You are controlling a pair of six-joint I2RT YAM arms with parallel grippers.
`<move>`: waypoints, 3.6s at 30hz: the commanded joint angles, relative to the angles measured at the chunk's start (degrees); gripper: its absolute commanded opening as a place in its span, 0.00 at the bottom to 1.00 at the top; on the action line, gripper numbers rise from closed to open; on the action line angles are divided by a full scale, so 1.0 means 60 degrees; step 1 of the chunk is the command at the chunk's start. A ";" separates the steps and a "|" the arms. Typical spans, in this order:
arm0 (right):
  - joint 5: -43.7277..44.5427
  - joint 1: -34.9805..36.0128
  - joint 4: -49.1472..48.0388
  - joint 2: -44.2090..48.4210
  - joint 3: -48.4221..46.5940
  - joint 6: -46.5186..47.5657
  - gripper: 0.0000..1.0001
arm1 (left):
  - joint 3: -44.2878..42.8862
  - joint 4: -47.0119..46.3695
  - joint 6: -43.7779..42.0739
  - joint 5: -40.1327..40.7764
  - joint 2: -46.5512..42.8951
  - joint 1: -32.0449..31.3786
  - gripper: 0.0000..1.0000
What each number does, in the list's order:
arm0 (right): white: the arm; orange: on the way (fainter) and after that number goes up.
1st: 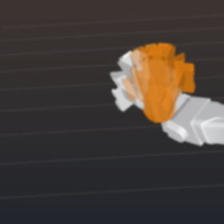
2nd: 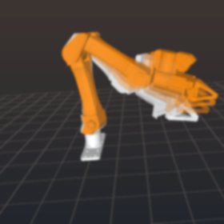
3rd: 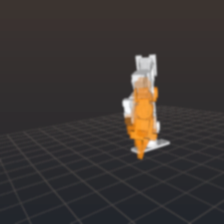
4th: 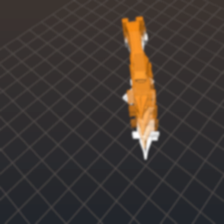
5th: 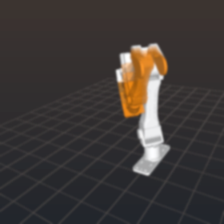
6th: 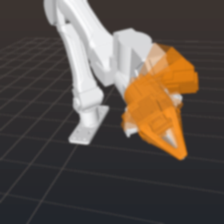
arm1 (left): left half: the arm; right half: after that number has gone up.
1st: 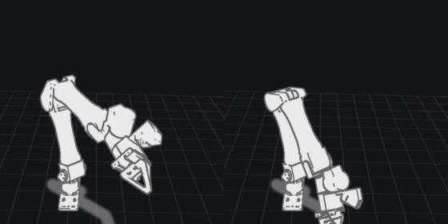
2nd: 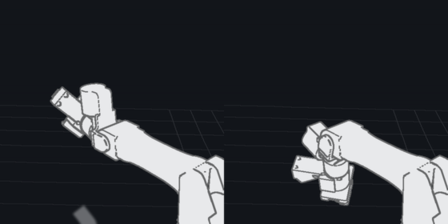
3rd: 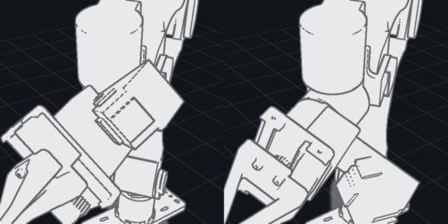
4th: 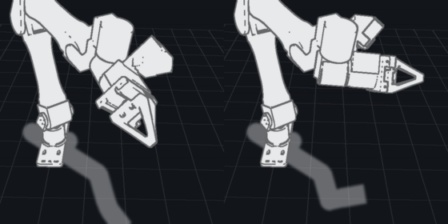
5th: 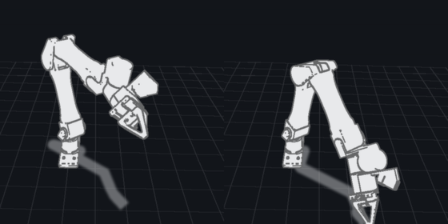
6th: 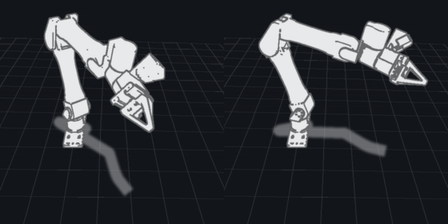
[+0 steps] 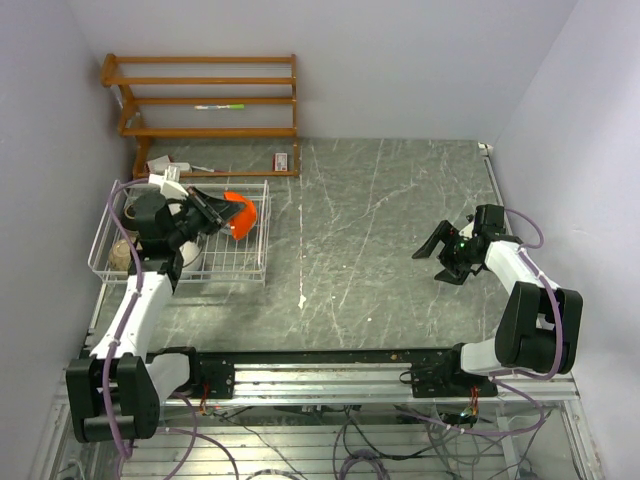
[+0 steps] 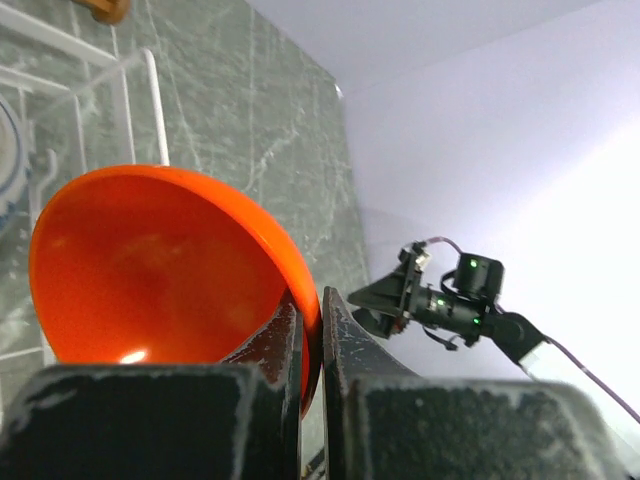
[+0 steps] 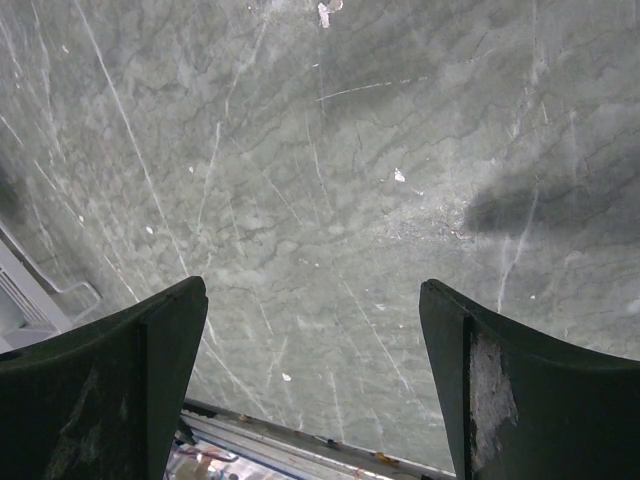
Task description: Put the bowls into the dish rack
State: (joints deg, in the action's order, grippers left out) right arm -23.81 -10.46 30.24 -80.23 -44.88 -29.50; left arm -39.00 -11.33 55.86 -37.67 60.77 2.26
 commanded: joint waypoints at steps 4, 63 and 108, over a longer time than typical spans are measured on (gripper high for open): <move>-0.0059 -0.0059 -0.0026 -0.0103 -0.0078 0.0126 0.87 | 0.1297 -0.1868 0.1533 -0.0896 -0.0208 0.0288 0.07; -0.0066 -0.0059 -0.0466 -0.0626 0.0146 0.0094 0.87 | 0.0565 0.4675 -0.4242 -0.0666 0.2350 0.2603 0.34; -0.0250 -0.0059 -0.0565 -0.0629 0.0259 0.0137 0.87 | -0.3567 0.8648 -0.5747 0.3260 0.1841 0.1295 0.62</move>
State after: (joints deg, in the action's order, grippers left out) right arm -24.75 -10.46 27.44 -84.25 -43.83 -29.32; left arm -57.82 33.67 23.55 -27.14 73.89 14.37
